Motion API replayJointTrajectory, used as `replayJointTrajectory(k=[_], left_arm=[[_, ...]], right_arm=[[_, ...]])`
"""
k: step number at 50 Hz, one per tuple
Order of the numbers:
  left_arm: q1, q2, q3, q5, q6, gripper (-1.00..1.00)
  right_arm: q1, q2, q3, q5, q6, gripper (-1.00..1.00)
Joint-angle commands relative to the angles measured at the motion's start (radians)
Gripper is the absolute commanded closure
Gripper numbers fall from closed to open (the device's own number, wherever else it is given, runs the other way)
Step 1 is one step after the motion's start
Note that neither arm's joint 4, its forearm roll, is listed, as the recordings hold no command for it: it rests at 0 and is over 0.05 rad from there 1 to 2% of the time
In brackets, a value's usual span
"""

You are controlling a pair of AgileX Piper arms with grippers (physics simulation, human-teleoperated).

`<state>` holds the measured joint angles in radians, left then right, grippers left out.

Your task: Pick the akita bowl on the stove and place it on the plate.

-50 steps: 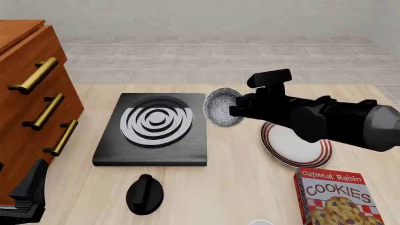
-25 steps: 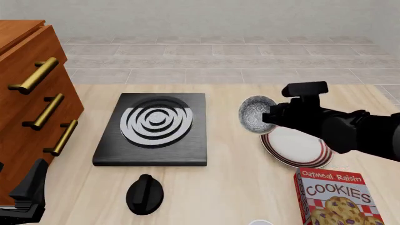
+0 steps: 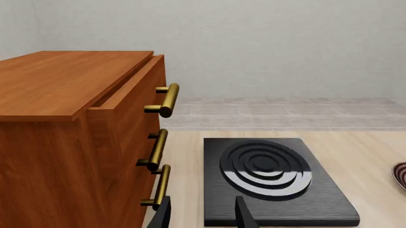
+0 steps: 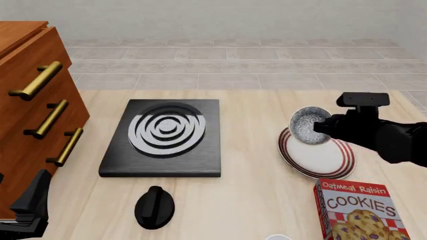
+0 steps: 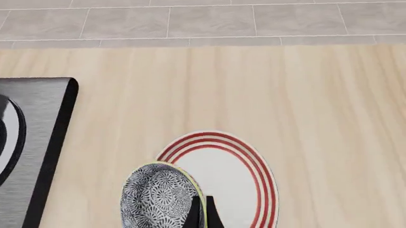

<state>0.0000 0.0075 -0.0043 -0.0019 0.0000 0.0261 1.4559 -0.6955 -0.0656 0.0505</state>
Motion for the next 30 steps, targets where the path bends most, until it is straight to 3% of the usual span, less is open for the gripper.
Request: replayJointTrajectory(k=[1,16,30], left_arm=[[0.000,0.000,0.000,0.000,0.000,-1.00],[0.000,0.000,0.000,0.000,0.000,-1.00],[0.000,0.000,0.000,0.000,0.000,-1.00]], right_arm=[[-0.090,0.030,-0.003,0.003,-0.017,1.00],[-0.152,0.141,-0.041,-0.009,-0.056,1.00],[-0.144,0.207,-0.073,-0.018,-0.034,1.00]])
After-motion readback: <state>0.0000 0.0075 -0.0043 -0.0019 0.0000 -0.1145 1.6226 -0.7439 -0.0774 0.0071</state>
